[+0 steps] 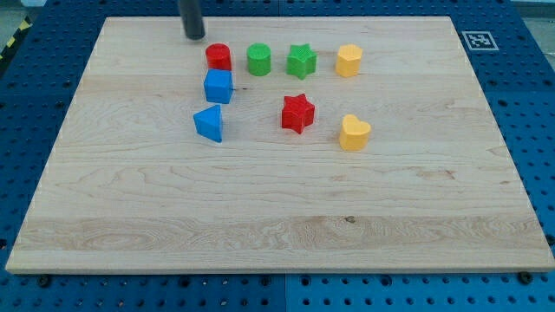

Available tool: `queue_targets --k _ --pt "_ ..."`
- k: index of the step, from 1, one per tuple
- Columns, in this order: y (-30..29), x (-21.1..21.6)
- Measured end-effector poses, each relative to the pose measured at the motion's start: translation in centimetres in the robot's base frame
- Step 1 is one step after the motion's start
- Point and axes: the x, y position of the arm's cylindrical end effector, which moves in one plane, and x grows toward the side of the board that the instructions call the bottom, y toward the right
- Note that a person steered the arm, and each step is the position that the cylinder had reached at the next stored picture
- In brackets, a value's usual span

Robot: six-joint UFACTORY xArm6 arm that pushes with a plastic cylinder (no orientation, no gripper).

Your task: Place your arm at the top right side of red star

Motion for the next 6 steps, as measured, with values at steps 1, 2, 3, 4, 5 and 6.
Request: queue_targets --k 1,2,3,4,5,6 --pt "8.8 -2.5" --pt "18.3 -1.8" --pt "25.7 3.4" --pt "29.1 10.5" --pt "26.6 16.0" --pt "21.8 16.6"
